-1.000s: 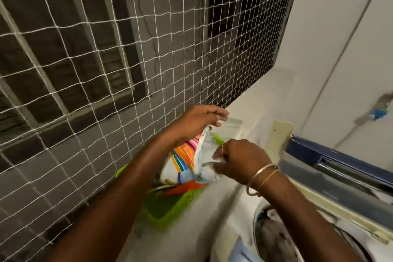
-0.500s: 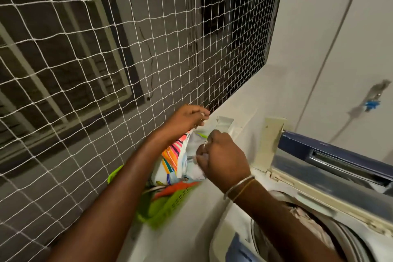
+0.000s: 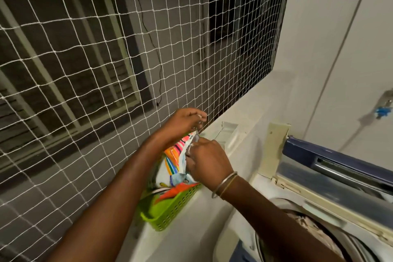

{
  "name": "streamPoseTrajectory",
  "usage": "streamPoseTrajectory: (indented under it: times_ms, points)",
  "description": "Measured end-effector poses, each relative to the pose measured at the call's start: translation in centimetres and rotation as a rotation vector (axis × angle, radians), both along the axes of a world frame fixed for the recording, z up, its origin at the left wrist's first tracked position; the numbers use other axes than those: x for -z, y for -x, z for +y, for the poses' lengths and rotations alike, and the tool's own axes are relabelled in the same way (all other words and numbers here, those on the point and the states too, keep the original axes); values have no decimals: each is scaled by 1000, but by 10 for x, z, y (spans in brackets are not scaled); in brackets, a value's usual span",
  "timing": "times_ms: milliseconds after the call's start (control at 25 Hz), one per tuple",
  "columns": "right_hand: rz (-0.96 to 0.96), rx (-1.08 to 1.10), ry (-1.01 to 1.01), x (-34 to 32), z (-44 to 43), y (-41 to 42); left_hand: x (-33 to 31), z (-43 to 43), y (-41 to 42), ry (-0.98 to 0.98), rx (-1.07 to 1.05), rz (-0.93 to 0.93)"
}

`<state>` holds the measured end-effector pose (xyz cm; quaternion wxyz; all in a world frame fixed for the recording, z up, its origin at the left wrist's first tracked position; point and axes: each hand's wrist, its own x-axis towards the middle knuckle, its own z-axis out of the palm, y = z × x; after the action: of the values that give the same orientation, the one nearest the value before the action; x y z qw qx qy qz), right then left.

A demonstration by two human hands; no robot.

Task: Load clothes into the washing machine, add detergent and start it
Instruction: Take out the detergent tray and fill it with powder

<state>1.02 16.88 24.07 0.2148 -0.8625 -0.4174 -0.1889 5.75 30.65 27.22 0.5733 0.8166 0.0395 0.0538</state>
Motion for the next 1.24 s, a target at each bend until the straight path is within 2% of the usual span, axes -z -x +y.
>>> streamPoseTrajectory:
  times_ms: [160, 400, 600, 800, 920, 1240]
  points:
    - [32, 64, -89, 7, 2, -2, 1, 9, -3, 5, 40, 3]
    - [-62, 187, -143, 21, 1, -9, 24, 24, -19, -59, 170, 66]
    - [93, 167, -209, 28, 0, -14, 32, 27, -26, -93, 177, 55]
    - [-3, 216, -224, 34, 6, -10, 29, 25, -24, -160, 149, -32]
    - [136, 189, -172, 37, 4, -9, 31, 26, -23, -195, 143, -59]
    - [336, 276, -362, 27, -7, -6, 33, 27, -22, -206, 132, -67]
